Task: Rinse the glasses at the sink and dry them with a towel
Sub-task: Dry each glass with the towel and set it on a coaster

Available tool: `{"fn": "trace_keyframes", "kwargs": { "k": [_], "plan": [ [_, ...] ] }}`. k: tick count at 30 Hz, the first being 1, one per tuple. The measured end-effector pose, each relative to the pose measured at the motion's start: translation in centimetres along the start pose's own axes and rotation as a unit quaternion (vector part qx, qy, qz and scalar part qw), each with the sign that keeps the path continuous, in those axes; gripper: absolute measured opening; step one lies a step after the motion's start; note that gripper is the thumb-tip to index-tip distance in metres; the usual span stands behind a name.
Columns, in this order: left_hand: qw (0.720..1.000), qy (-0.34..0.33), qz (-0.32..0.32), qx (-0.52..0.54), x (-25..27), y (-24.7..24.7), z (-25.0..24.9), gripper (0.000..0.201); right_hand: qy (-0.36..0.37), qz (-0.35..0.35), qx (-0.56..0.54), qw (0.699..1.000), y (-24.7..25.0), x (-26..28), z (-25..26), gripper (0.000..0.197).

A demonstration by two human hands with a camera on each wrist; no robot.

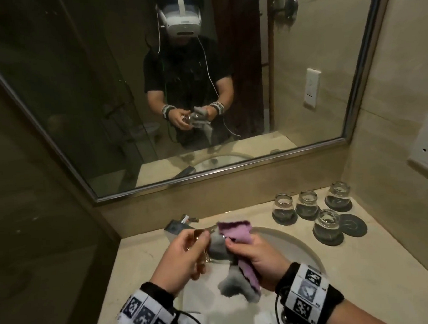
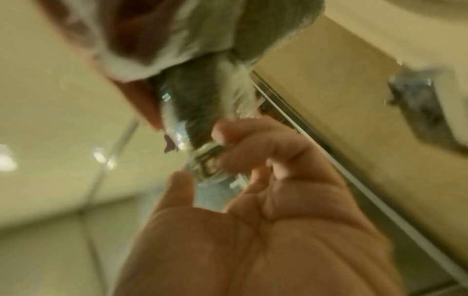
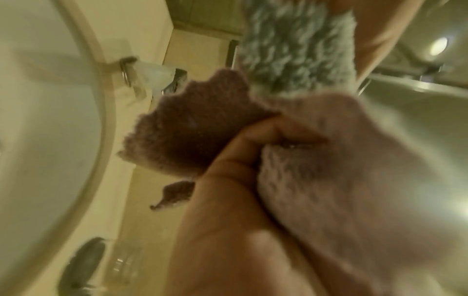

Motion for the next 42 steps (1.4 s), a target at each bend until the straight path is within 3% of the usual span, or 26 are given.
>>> {"fn": "trace_keyframes", "kwargs": {
  "k": [2, 5, 7, 9, 11, 12, 15, 18, 20, 23, 24, 26, 28, 30, 33, 36, 39, 42],
  "plan": [
    [0.995, -0.033, 0.011, -0.091, 0.5, 0.0, -0.3, 0.036, 0.004, 0.015, -0.039, 0.999, -0.2, -0.1, 0.0, 0.044],
    [0.983, -0.065, 0.036, -0.169, 0.8, -0.1, -0.6, 0.043, 0.018, 0.027, -0.100, 0.994, -0.2, 0.1, 0.4, 0.044],
    [0.985, -0.059, 0.028, -0.160, 0.7, -0.1, -0.9, 0.039, 0.015, 0.033, -0.093, 0.995, -0.1, 0.0, 0.4, 0.043],
    [0.993, -0.007, 0.014, -0.119, 0.5, 0.2, -1.2, 0.038, 0.005, 0.035, -0.057, 0.998, -0.1, -0.2, 0.3, 0.040],
    [0.997, 0.041, 0.015, -0.065, 0.1, 0.4, -1.1, 0.053, -0.005, 0.029, -0.017, 0.999, -0.3, -0.4, 0.1, 0.040],
    [0.997, 0.035, 0.013, -0.066, 0.0, 0.5, -1.0, 0.056, -0.005, 0.023, -0.006, 1.000, -0.2, -0.4, 0.0, 0.040],
    [0.984, -0.064, 0.011, -0.167, 0.1, 0.3, -0.5, 0.040, -0.008, 0.025, -0.001, 1.000, -0.2, -0.4, 0.2, 0.039],
    [0.957, -0.124, 0.020, -0.261, 0.7, -0.1, -0.7, 0.043, -0.015, 0.041, -0.014, 0.999, -0.1, -0.2, 0.6, 0.038],
    [0.974, -0.096, 0.021, -0.205, 0.7, -0.1, -0.9, 0.049, -0.013, 0.036, 0.005, 0.999, 0.1, -0.3, 1.0, 0.039],
    [0.997, 0.016, 0.048, -0.053, 0.3, 0.0, -1.0, 0.048, -0.003, 0.008, 0.077, 0.997, 0.0, -0.5, 0.7, 0.037],
    [0.999, 0.027, 0.042, -0.009, 0.1, 0.2, -0.9, 0.046, -0.002, -0.002, 0.099, 0.995, -0.1, -0.4, 0.5, 0.033],
    [0.999, 0.002, 0.036, 0.004, -0.1, 0.2, -1.1, 0.038, -0.008, -0.010, 0.128, 0.992, -0.6, -0.3, 0.5, 0.026],
    [0.993, -0.065, 0.044, -0.083, 0.0, 0.0, -1.3, 0.029, -0.012, -0.002, 0.117, 0.993, -0.7, -0.3, 0.7, 0.028],
    [0.978, -0.110, 0.055, -0.168, 0.0, -0.2, -1.0, 0.035, 0.006, -0.018, 0.080, 0.997, -0.4, -0.3, 1.1, 0.036],
    [0.990, -0.066, 0.048, -0.118, -0.3, -0.3, -0.9, 0.044, 0.016, -0.022, 0.087, 0.996, 0.0, -0.5, 1.5, 0.041],
    [0.999, 0.006, 0.036, 0.009, -0.8, 0.0, -0.8, 0.055, 0.025, -0.042, 0.146, 0.988, -0.1, -0.4, 1.5, 0.028],
    [0.991, -0.074, 0.025, -0.108, -0.8, -0.1, -0.6, 0.036, 0.017, -0.023, 0.143, 0.989, -0.7, -0.1, 1.3, 0.022],
    [0.969, -0.136, 0.028, -0.204, -0.7, 0.3, 0.0, 0.050, -0.004, -0.009, 0.129, 0.992, -0.4, -0.1, 1.6, 0.026]
  ]
}}
Point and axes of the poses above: each hand's wrist, its own x-axis away from the middle knuckle, its own y-axis out of the back of the hand, z = x × y, the point moved 1 cm from there along -x, towards the middle knuckle, and after that the axes turned 15 degrees about z, right-handed, at the moved point
